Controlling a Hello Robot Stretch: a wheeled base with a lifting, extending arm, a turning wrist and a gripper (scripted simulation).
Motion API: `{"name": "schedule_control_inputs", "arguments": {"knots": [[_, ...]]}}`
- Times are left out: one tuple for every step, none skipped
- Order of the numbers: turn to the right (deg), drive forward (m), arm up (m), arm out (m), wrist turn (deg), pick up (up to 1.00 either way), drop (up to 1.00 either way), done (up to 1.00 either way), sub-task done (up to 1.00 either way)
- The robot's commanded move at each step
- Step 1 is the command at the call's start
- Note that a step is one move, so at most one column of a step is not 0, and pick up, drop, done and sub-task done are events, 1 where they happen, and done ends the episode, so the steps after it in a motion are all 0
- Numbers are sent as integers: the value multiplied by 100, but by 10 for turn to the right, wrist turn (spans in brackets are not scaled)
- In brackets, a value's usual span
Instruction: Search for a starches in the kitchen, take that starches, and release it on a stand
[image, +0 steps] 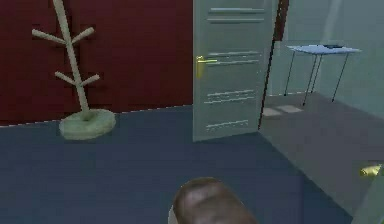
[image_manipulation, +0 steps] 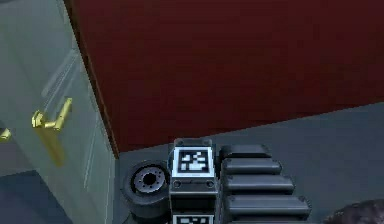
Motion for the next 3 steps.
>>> {"name": "schedule_control_inputs", "arguments": {"knots": [[0, 60, 0, 0, 0, 0, 0, 0, 0], [270, 0, 0, 0, 0, 0, 0, 0, 0], [0, 35, 0, 0, 0, 0, 0, 0, 0]]}}
